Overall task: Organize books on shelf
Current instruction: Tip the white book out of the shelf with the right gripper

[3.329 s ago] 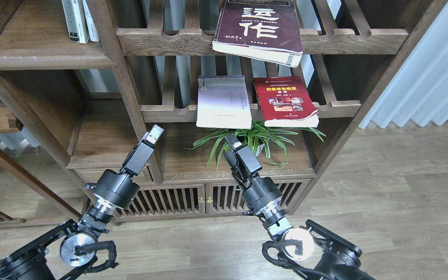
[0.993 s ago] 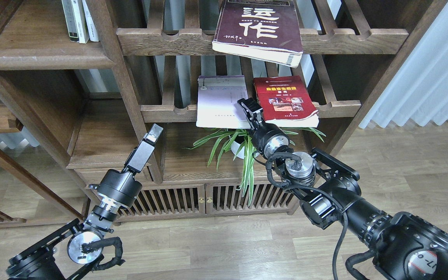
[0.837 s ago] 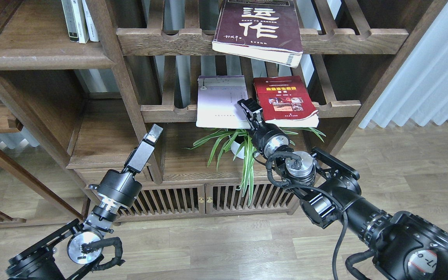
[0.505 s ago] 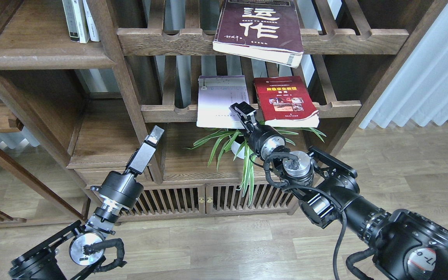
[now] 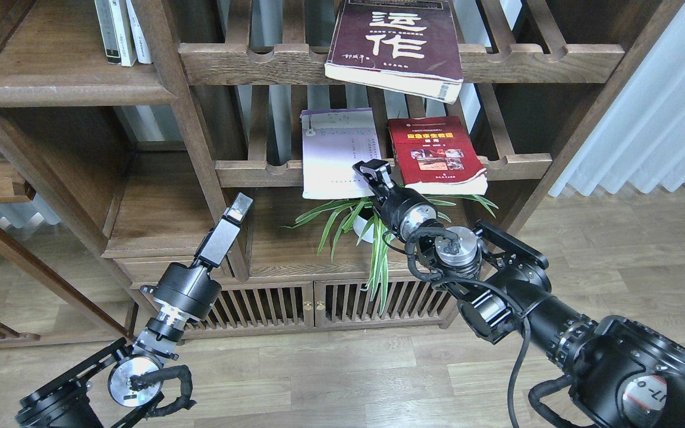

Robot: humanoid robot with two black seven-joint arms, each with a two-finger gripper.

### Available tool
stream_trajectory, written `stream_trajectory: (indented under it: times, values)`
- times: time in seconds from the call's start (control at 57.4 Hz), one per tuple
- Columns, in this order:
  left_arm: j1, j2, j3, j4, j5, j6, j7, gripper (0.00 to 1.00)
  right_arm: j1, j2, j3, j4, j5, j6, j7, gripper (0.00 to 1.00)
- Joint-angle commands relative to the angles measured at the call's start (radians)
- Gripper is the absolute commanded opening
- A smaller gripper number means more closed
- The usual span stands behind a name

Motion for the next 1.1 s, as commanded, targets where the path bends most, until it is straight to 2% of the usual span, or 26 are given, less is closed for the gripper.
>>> stream_trajectory:
  times: [0.0, 0.244, 0.279, 0.366, 0.383, 0.523, 0.627, 0.697, 0.854, 1.081]
  values:
    - [-0.002, 0.001, -0.009, 0.003, 0.0, 0.0, 0.0, 1.0, -0.001, 0.0, 0.017, 0.005, 0.0, 0.046, 0.001, 0.05]
    - [-0.009, 0.01, -0.052, 0.006, -0.003, 0.0, 0.0, 1.0, -0.017, 0.0, 0.04, 0.021, -0.005, 0.158, -0.019, 0.04]
    - [-0.007, 0.01, -0.063, 0.004, -0.006, 0.0, 0.0, 1.0, -0.031, 0.0, 0.042, 0.041, -0.001, 0.178, -0.033, 0.04]
    - [-0.01, 0.01, -0.08, 0.004, -0.006, 0.0, 0.0, 1.0, -0.075, 0.0, 0.073, 0.135, 0.0, 0.21, -0.061, 0.04]
    - [-0.012, 0.01, -0.092, 0.006, -0.009, 0.0, 0.0, 1.0, -0.131, 0.0, 0.097, 0.228, -0.006, 0.21, -0.077, 0.04]
    - [-0.012, 0.01, -0.129, 0.006, -0.012, 0.0, 0.0, 1.0, -0.187, 0.0, 0.102, 0.327, -0.008, 0.224, -0.084, 0.04]
    - [-0.012, 0.011, -0.149, 0.003, -0.012, 0.0, 0.0, 1.0, -0.199, -0.034, 0.103, 0.341, -0.008, 0.248, -0.087, 0.05]
    - [-0.012, 0.027, -0.15, -0.005, -0.014, 0.0, 0.0, 1.0, -0.215, -0.046, 0.103, 0.342, -0.006, 0.305, -0.102, 0.04]
    - [-0.004, 0.071, -0.144, -0.028, -0.041, 0.0, 0.0, 1.0, -0.258, -0.072, 0.099, 0.342, -0.017, 0.428, -0.186, 0.04]
    - [-0.002, 0.126, -0.132, -0.051, -0.071, 0.0, 0.0, 1.0, -0.308, -0.112, 0.087, 0.342, -0.044, 0.504, -0.202, 0.04]
